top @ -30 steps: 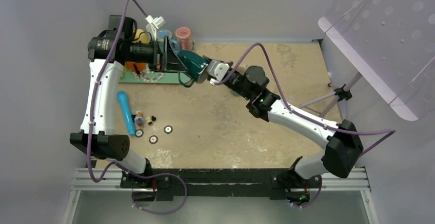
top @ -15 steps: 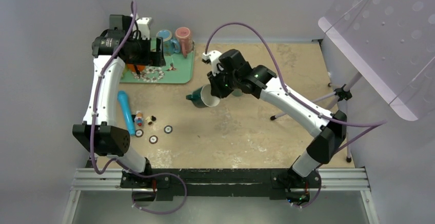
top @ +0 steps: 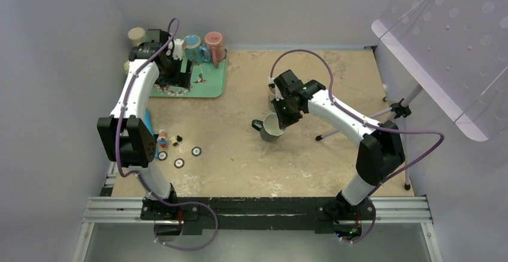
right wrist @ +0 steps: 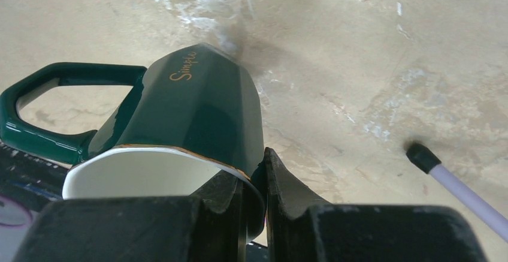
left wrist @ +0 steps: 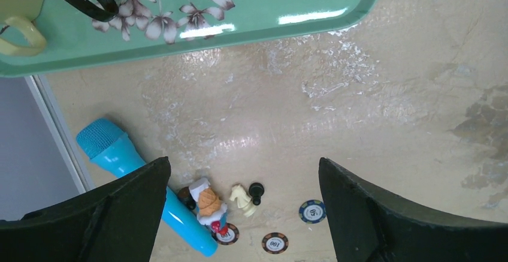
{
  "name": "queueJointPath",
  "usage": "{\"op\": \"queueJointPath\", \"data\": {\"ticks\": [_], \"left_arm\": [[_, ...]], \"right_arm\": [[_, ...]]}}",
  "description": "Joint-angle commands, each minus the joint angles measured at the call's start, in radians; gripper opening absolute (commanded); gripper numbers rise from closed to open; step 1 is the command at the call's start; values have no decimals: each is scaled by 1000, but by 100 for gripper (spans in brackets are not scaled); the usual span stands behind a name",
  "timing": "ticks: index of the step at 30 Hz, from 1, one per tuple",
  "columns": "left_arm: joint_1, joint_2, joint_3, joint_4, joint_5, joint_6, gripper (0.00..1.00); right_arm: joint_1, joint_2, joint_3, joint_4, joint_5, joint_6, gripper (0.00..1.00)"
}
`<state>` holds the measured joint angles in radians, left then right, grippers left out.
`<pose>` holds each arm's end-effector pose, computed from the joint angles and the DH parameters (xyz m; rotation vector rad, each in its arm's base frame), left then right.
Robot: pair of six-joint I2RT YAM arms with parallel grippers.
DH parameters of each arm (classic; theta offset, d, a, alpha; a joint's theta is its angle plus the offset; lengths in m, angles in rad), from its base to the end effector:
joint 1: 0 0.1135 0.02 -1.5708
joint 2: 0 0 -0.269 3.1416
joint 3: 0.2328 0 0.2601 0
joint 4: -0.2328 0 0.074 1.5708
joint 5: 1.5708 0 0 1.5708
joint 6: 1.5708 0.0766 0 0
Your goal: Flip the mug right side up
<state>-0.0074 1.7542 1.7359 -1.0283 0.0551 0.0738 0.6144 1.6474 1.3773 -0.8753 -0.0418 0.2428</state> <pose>0.3985 -0.0072 0.3031 0.1255 2.6126 -0.0488 0.2945 0.2117 0.2349 -0.5214 2.7065 0.2998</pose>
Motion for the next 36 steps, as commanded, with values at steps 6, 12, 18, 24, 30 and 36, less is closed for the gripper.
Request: {"op": "queueJointPath", "data": {"ticks": [6,12,18,24,30,36], "left_arm": [[68,80,27,52,-12,45,96],[96,109,37,82,-39,56,99],[136,158,69,98,-92,56,95],[135,272,158,154,-197,44,86],[133,454,387,123,-235,46,84],[134,599,522,107,-310,61,77]], "right_arm": [[-42,33,40,46,87,-22,0],[-41,101,11,73,126,-41,0],[-42,85,52,56,144,-51,30],[-41,57,132,-9,146,-62,67],[-40,5,175,-17,136,-51,98],[-37,-14,204,-13,157,-62,98]]}}
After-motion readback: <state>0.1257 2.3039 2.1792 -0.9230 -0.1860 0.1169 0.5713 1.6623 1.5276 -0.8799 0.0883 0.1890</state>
